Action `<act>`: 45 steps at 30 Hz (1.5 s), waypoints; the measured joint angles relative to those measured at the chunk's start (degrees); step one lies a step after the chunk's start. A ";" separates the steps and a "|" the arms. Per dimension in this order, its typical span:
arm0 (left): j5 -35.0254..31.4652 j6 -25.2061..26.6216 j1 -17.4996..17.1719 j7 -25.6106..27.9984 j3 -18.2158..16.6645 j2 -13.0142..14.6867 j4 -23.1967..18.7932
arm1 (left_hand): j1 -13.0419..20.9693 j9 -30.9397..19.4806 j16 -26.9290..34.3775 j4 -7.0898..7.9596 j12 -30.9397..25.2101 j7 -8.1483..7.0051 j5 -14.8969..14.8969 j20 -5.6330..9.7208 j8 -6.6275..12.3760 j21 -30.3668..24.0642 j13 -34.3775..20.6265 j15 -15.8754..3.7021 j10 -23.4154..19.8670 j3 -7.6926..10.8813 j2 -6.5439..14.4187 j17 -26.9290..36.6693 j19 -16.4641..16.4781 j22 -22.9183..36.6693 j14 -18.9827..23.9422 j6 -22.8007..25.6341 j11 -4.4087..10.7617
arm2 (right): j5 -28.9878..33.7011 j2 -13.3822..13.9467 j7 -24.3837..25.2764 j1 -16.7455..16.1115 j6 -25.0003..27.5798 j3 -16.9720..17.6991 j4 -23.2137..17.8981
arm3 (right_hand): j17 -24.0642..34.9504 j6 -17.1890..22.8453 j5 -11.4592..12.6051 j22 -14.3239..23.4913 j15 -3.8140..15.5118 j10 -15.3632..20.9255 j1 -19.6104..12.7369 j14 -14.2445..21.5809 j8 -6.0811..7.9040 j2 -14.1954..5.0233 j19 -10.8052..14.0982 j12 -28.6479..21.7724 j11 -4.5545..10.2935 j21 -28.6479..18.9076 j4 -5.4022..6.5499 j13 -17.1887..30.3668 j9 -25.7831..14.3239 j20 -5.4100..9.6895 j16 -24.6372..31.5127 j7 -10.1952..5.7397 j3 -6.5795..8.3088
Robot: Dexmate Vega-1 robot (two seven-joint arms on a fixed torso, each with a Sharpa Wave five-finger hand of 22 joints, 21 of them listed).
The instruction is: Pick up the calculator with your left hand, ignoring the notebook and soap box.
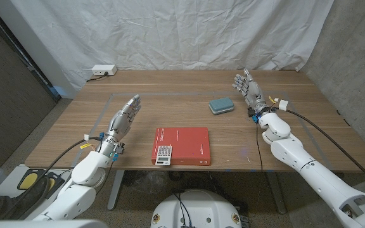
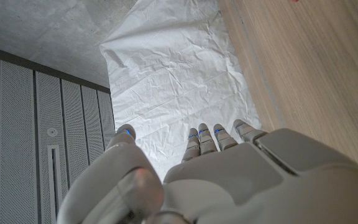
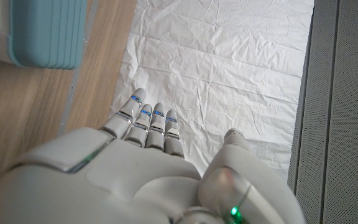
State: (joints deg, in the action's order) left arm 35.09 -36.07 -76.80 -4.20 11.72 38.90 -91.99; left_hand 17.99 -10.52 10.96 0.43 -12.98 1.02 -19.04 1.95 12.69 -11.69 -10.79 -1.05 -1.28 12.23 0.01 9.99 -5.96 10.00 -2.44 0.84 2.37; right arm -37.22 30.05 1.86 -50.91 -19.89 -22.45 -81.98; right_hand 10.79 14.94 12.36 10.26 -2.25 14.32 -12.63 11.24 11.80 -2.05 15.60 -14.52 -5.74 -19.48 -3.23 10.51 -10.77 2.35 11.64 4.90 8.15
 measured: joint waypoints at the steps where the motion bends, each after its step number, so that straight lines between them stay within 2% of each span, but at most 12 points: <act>1: -0.26 -0.33 -0.54 0.26 -0.27 0.14 -0.38 | 0.00 0.00 0.00 -0.13 0.00 0.00 0.00 0.00 0.00 0.00 0.00 0.00 0.00 -0.13 0.00 0.00 0.00 0.00 0.00 0.00 0.00 | 0.00 -0.08 -0.04 0.09 0.00 -0.04 0.10 | 0.00 0.00 0.00 0.00 0.00 0.00 0.00 0.00 0.00 0.00 0.00 0.00 0.00 0.00 0.00 0.00 0.00 0.00 0.00 0.00 0.00; 19: -2.35 -4.79 -4.50 1.03 -2.17 0.12 -1.58 | 0.68 0.00 0.00 -0.38 0.00 0.31 0.00 0.30 -0.23 0.00 0.00 -0.33 -0.51 0.10 0.23 0.00 0.31 0.00 0.91 0.31 -0.10 | 0.22 -0.43 0.40 0.09 -0.12 -0.31 -0.25 | 0.00 0.00 0.00 0.00 0.00 0.00 -0.31 0.00 0.00 -0.30 0.00 0.34 0.00 0.20 0.00 0.00 0.00 0.00 0.00 0.00 0.00; 45: -6.45 -10.52 -8.76 2.23 -3.42 -1.70 -2.18 | 1.21 0.00 0.00 -0.55 0.29 0.21 0.00 -0.03 -0.23 0.00 0.00 -0.33 -0.71 -0.08 0.30 0.00 0.63 0.00 0.91 0.82 0.11 | 0.26 0.09 0.72 -0.77 0.14 -0.26 -1.50 | 0.00 0.00 0.00 0.00 0.00 0.55 -0.30 0.00 0.00 -0.30 0.33 0.34 0.10 0.63 0.01 0.00 0.00 -0.29 0.00 0.00 0.00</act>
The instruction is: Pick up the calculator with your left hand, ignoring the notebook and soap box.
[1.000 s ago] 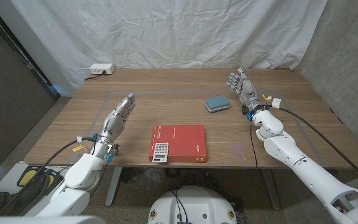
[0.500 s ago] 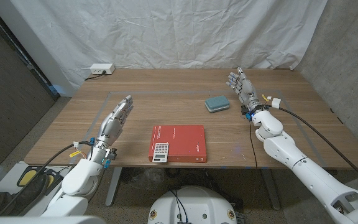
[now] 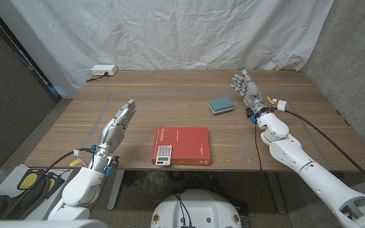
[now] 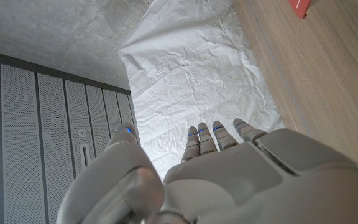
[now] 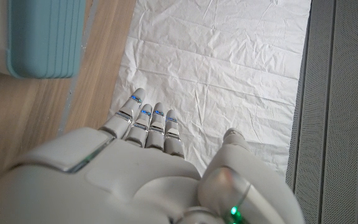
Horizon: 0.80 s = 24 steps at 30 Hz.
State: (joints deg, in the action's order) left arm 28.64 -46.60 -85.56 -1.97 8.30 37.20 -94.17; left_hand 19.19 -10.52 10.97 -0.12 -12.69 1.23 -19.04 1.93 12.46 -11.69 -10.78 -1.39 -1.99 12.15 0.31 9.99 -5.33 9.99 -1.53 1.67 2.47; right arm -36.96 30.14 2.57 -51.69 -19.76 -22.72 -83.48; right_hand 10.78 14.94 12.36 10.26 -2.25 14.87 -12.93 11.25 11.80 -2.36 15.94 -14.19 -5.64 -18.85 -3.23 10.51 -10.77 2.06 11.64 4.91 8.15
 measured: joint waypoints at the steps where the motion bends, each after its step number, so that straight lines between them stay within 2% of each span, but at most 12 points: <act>1: -0.12 -0.11 -0.20 0.09 -0.07 -0.05 -0.09 | 0.00 0.00 0.00 0.00 0.00 0.00 0.00 0.00 0.00 0.00 0.00 0.00 0.00 0.00 0.00 0.00 0.00 0.00 0.00 0.00 0.00 | -0.03 0.01 -0.04 -0.01 0.00 0.01 0.00 | 0.00 0.00 0.00 0.00 0.00 0.00 0.00 0.00 0.00 0.00 0.21 0.00 0.00 0.00 0.00 0.00 0.00 0.20 0.00 0.00 0.00; 18: -4.16 -2.68 -4.85 2.46 -1.76 -1.39 -2.18 | 0.00 0.00 0.00 -0.14 0.00 -0.21 0.00 0.22 0.00 0.00 0.00 -0.05 -0.31 -0.15 0.00 0.00 0.22 0.00 0.76 0.60 0.31 | -0.08 -0.36 -0.94 0.76 -0.18 -0.13 0.53 | 0.00 0.00 0.00 0.00 0.21 -0.01 0.00 0.22 0.00 0.00 0.30 0.22 0.01 0.22 0.00 0.00 0.00 0.30 0.00 0.00 0.00; 24: -5.70 -3.85 -6.01 3.26 -2.21 -2.01 -2.75 | 0.30 0.00 0.00 -0.14 0.00 0.10 0.00 0.13 0.00 0.00 0.00 0.24 -0.73 -0.14 0.30 0.00 0.72 0.00 1.04 0.91 -0.12 | -0.13 -0.37 -1.26 1.04 -0.18 -0.17 0.72 | 0.00 0.00 0.00 0.00 0.21 -0.02 0.00 0.22 0.00 0.00 0.30 0.22 0.01 0.22 -0.02 0.00 0.00 0.30 0.00 0.00 -0.03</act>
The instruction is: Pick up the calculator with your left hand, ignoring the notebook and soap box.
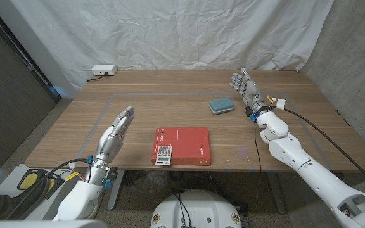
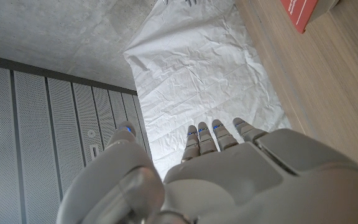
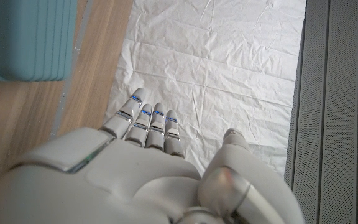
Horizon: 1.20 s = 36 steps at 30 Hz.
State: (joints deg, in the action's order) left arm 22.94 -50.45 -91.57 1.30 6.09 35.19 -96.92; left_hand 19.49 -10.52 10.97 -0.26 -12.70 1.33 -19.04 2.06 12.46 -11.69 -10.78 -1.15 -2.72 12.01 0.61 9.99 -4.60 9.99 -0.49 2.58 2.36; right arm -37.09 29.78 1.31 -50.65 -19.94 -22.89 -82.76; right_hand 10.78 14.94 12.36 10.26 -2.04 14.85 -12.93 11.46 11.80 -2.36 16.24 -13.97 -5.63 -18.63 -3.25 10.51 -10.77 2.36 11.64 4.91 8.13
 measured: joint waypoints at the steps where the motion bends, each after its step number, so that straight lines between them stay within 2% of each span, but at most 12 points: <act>1: -0.09 -0.06 0.00 0.05 0.00 0.00 0.00 | 0.00 0.00 0.00 0.00 0.00 0.00 0.00 0.00 0.00 0.00 0.00 0.00 0.00 0.00 0.00 0.00 0.00 0.00 0.00 0.00 0.00 | 0.00 0.00 0.00 0.02 0.00 0.00 0.01 | 0.00 0.00 0.00 0.00 0.00 0.00 0.00 0.00 0.00 0.00 0.00 0.00 0.00 0.00 -0.14 0.00 0.00 0.00 0.00 0.00 -0.15; 8: -0.55 -0.32 -2.69 0.23 -1.33 -1.53 -1.23 | 0.31 0.00 0.00 0.00 0.00 0.00 0.00 -0.30 0.00 0.00 0.00 -0.02 -0.31 0.00 -0.31 0.00 0.30 0.00 0.02 0.00 0.31 | -0.13 0.01 -0.56 0.07 0.00 0.00 0.02 | 0.00 0.00 0.00 0.00 0.00 0.00 0.00 0.00 0.00 0.00 0.00 0.00 0.00 0.22 -0.22 0.00 0.00 0.00 0.00 0.00 -0.22; 9: -2.75 -1.37 -2.98 1.20 -1.50 -1.74 -1.35 | 0.30 0.00 0.00 0.00 0.00 0.00 0.00 -0.28 0.00 0.00 0.00 -0.24 -0.31 0.00 -0.30 0.00 0.32 0.00 0.24 0.00 0.31 | -0.16 0.16 -0.61 0.28 0.00 -0.01 0.02 | 0.00 0.00 0.00 0.00 0.00 0.00 0.00 0.00 0.00 0.00 0.00 0.00 0.00 0.22 -0.22 0.00 0.00 0.00 0.00 0.00 -0.22; 13: -3.47 -1.91 -3.87 1.51 -1.96 -2.40 -1.56 | 0.31 0.00 0.00 -0.02 0.00 -0.01 0.00 -0.01 0.00 0.00 0.00 -0.31 -0.31 -0.02 -0.30 0.00 0.59 0.00 0.31 0.01 0.31 | -0.22 0.20 -0.76 0.35 0.00 0.00 0.02 | 0.00 0.00 0.00 0.00 0.00 -0.01 0.00 0.00 0.00 0.00 0.00 0.00 0.00 0.22 -0.22 0.00 0.00 0.00 0.00 0.00 -0.22; 26: -5.23 -3.53 -5.28 1.72 -2.82 -3.97 -1.47 | 0.76 0.00 0.00 -0.23 -0.01 0.01 0.22 -0.25 0.00 0.00 0.00 -0.37 -0.83 -0.23 -0.30 0.00 0.82 0.00 0.87 0.62 0.23 | -0.33 0.24 -0.88 0.42 0.00 0.09 0.05 | 0.00 0.19 0.00 0.00 0.00 0.41 0.00 0.00 0.00 0.00 -0.01 0.00 0.00 0.22 -0.21 0.00 0.00 0.00 0.00 -0.19 -0.21; 36: -5.98 -7.11 -5.92 1.51 -3.00 -5.90 0.84 | 1.08 0.00 0.00 -0.26 -0.01 -0.30 0.22 -0.12 0.00 0.00 0.00 -0.37 -1.02 -0.26 -0.17 0.00 1.33 0.00 0.87 0.95 0.42 | -0.34 0.01 -0.70 0.23 -0.26 0.12 0.05 | 0.00 0.31 0.00 0.29 0.31 0.41 0.00 0.31 0.00 0.00 -0.01 0.23 0.00 0.22 -0.21 0.00 0.00 0.00 0.00 -0.31 -0.21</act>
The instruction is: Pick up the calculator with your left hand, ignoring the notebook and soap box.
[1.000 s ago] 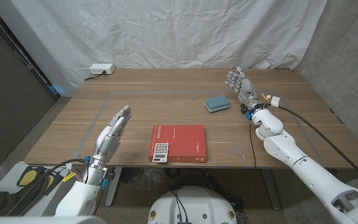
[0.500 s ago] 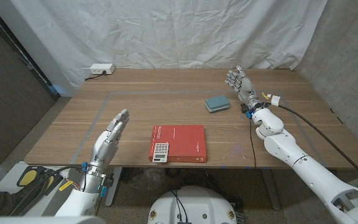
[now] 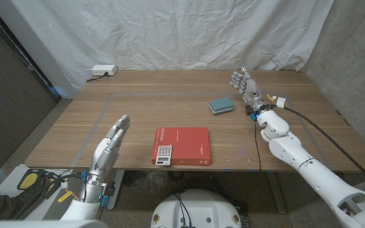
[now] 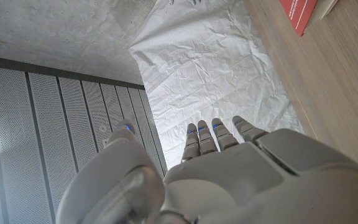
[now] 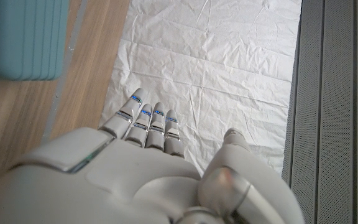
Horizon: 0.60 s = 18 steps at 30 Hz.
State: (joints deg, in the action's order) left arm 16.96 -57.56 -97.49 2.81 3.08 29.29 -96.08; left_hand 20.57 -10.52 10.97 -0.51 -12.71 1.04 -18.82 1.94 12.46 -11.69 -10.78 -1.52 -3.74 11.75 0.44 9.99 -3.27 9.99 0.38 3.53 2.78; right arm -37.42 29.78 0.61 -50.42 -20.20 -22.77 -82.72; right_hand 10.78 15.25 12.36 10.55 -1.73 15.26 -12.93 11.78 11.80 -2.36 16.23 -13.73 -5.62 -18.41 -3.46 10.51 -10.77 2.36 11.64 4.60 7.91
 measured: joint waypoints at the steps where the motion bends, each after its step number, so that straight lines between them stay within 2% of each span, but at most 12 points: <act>1: -0.02 -0.13 -0.05 -0.05 -0.02 -0.13 0.20 | 0.13 0.00 0.00 -0.15 0.00 0.19 0.00 0.00 0.00 0.00 0.00 -0.10 0.00 -0.15 -0.13 0.00 0.00 0.00 0.10 0.19 0.00 | 0.00 -0.02 0.05 -0.06 -0.03 0.00 -0.02 | 0.00 0.00 0.00 0.00 0.00 0.00 0.00 0.00 0.00 0.00 0.00 0.00 0.00 0.00 0.00 0.00 0.00 0.00 0.00 0.00 0.00; 4: -0.14 -1.07 -0.12 -0.27 -0.02 -0.57 0.81 | 0.35 0.00 0.00 -0.22 0.00 0.19 0.00 0.13 0.00 0.00 0.00 -0.21 -0.30 -0.22 0.09 0.00 0.13 0.00 0.22 0.19 -0.31 | 0.04 -0.03 0.22 -0.23 -0.10 0.00 -0.27 | 0.00 0.00 0.00 0.00 0.00 0.00 0.00 0.00 0.00 0.00 0.02 0.00 0.00 0.00 0.00 0.00 0.00 -0.02 0.00 0.00 0.00; 18: -1.67 -3.04 -1.69 -0.57 -0.22 -2.48 1.84 | 1.22 0.00 0.00 -0.88 0.00 -0.01 0.00 0.11 0.00 0.00 0.00 -0.11 -0.61 -0.03 -0.08 0.00 0.70 0.00 0.69 0.79 0.00 | 0.25 0.15 0.78 -1.25 -0.47 0.21 -1.49 | 0.00 0.00 -0.29 -0.01 0.00 0.00 0.00 -0.01 0.00 0.00 0.52 0.00 0.00 0.44 0.00 0.00 0.00 -0.10 0.00 0.00 0.00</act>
State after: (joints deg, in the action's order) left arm 15.29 -60.60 -99.18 2.24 2.86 26.81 -94.23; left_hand 21.80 -10.52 10.97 -1.39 -12.71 1.02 -18.83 2.05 12.46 -11.69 -10.78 -1.63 -4.35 11.72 0.36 9.99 -2.57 9.99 1.07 4.32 2.78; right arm -37.17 29.93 1.39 -51.67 -20.68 -22.57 -84.21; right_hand 10.78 15.25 12.07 10.54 -1.73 15.26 -12.93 11.77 11.80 -2.35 16.75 -13.74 -5.62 -17.96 -3.46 10.51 -10.77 2.25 11.64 4.61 7.92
